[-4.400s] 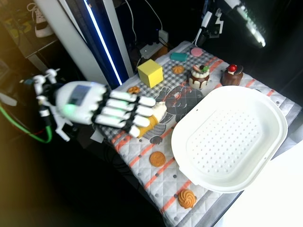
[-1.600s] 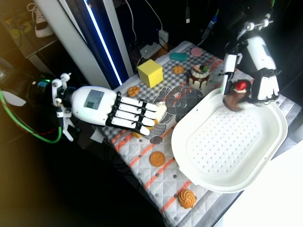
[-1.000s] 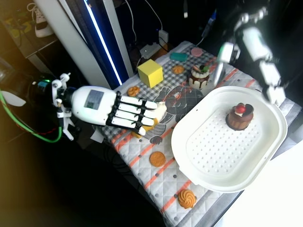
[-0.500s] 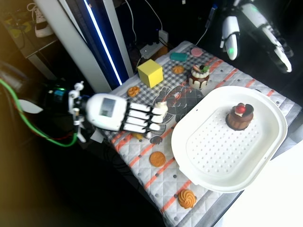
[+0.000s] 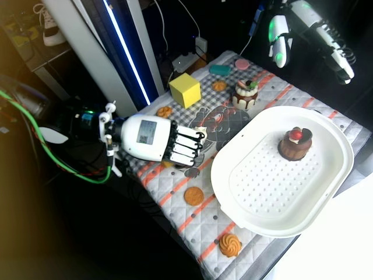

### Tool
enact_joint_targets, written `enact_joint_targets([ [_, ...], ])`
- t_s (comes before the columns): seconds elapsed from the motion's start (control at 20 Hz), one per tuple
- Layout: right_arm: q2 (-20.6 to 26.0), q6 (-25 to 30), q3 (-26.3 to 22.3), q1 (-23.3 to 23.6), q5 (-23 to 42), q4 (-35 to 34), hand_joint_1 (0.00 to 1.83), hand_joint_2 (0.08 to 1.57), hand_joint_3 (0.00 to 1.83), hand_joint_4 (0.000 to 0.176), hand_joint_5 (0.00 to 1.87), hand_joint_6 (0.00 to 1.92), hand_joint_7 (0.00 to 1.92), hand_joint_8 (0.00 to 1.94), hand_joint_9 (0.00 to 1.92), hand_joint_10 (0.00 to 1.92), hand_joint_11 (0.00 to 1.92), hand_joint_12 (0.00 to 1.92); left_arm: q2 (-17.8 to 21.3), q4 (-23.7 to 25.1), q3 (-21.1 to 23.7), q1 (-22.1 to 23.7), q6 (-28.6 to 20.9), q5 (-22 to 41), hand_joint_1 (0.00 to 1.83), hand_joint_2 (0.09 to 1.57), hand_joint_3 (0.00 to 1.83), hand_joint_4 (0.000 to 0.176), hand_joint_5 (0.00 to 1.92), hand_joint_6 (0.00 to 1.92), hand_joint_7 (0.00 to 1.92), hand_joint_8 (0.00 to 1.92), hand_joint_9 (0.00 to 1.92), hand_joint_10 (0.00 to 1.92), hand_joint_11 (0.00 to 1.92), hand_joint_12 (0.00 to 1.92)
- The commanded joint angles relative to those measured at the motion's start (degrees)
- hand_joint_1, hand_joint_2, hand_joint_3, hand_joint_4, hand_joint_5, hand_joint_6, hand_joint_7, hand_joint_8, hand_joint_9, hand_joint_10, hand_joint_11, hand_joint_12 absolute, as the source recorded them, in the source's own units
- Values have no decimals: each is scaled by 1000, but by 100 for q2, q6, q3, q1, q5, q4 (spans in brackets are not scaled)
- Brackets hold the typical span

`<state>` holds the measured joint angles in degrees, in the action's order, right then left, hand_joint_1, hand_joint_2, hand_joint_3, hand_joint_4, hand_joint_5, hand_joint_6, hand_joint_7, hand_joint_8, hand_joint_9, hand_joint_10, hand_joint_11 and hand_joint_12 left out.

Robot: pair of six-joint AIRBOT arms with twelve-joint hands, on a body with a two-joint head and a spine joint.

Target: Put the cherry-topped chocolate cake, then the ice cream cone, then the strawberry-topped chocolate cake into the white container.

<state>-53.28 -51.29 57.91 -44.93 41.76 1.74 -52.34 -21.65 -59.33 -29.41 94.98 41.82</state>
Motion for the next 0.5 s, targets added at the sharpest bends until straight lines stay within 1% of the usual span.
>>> enact_joint_targets([
  [0.0,82,-45,-47,71,555,34,1149,1301,0,0,598,1401,736,1610,641,1701,583,1921,62,75,-3,39,-60,749,519,1390,1,148,5,2,0,0,0,0,0,393],
  [0.05,177,-69,-117,100,725,35,1149,1301,0,0,598,1401,736,1610,641,1701,583,1921,71,78,4,23,-87,761,519,1390,1,148,5,2,0,0,0,0,0,393],
  [0.1,283,-69,-187,130,911,56,1188,1277,0,0,631,1319,785,1572,728,1717,684,1921,86,84,21,-4,-97,782,521,1389,1,147,6,2,0,0,0,0,0,296],
  [0.15,341,-70,-221,163,999,77,1168,1316,5,0,579,1355,702,1727,661,1835,662,1921,99,85,38,-25,-98,803,510,1391,2,145,14,4,0,0,0,0,0,165],
  [0.2,391,-71,-255,196,1094,96,1158,1333,6,0,571,1355,661,1803,639,1904,649,1921,116,84,58,-61,-98,844,519,1388,0,148,24,7,0,0,0,0,0,126],
  [0.25,443,-71,-284,240,1192,120,1155,1330,2,0,585,1365,664,1795,638,1918,675,1921,135,83,82,-94,-101,883,515,1396,2,143,25,6,0,0,0,0,0,24],
  [0.3,480,-71,-302,289,1250,136,1151,1321,0,0,594,1370,683,1737,621,1863,677,1921,149,85,100,-114,-101,902,503,1397,2,151,26,6,0,0,0,0,0,0],
  [0.35,498,-71,-308,334,1299,153,1125,1297,0,0,664,1383,671,1603,539,1647,561,1921,161,92,113,-134,-101,910,512,1398,2,164,28,7,0,0,0,0,0,0],
  [0.4,502,-77,-307,383,1324,163,1125,1297,0,0,664,1383,671,1603,539,1647,561,1921,170,92,120,-153,-101,917,512,1398,2,164,28,7,0,0,0,0,0,0],
  [0.45,502,-137,-300,469,1329,164,1137,1269,0,7,691,1384,718,1465,530,1473,484,1921,177,89,128,-174,-101,930,512,1386,0,168,29,7,0,0,0,0,0,0],
])
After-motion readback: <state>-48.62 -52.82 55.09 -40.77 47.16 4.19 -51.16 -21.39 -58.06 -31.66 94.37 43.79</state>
